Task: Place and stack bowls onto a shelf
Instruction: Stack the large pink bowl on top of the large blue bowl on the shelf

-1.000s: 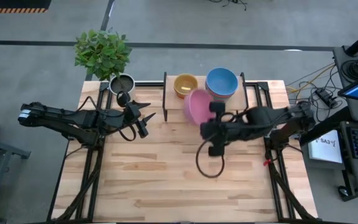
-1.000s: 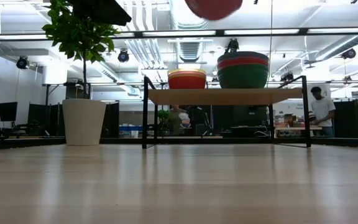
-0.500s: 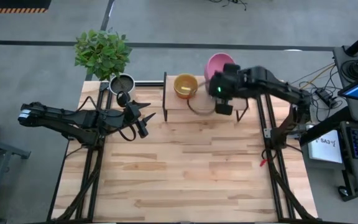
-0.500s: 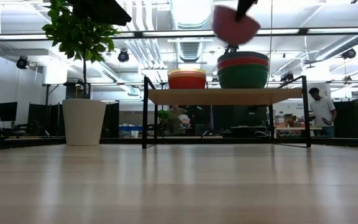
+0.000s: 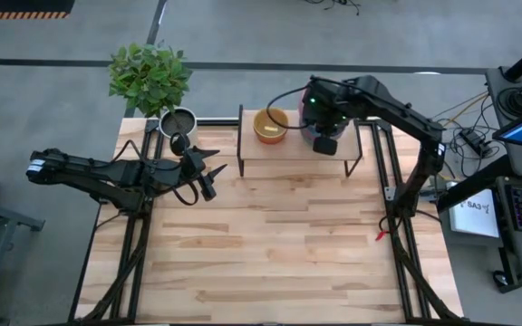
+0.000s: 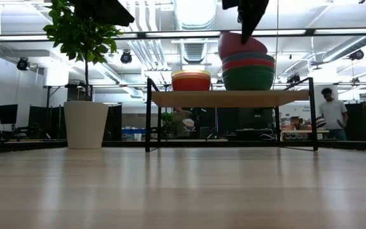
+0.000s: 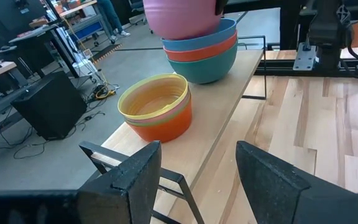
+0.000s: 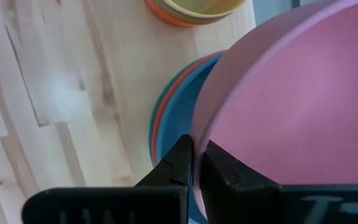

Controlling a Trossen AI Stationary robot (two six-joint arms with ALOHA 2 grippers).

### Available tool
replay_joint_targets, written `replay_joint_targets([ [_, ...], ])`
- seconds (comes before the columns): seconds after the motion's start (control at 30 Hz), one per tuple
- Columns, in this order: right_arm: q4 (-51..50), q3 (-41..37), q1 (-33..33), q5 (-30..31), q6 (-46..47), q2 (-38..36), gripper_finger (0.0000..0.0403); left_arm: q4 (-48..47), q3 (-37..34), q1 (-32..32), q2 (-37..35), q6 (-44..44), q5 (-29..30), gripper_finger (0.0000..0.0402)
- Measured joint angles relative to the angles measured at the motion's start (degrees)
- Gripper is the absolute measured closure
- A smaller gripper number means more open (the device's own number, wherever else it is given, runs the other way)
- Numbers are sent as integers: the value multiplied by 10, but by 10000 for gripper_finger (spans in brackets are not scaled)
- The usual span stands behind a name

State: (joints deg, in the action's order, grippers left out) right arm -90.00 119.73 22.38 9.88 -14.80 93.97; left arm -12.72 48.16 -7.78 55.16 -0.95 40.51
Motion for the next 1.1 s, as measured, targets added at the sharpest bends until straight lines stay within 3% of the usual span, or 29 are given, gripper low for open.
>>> replay_joint_targets([
  [0.3,0,-1,0,2,-2,1,388,0,0,0,0,0,0,210],
  [0.7,0,7,0,2,29,-3,321,-1,0,0,0,0,0,210],
  [0.9,49,10,1,-3,51,-16,322,-1,0,0,0,0,0,210],
  [1.1,136,1,1,-9,64,-25,355,-1,0,0,0,0,0,210],
])
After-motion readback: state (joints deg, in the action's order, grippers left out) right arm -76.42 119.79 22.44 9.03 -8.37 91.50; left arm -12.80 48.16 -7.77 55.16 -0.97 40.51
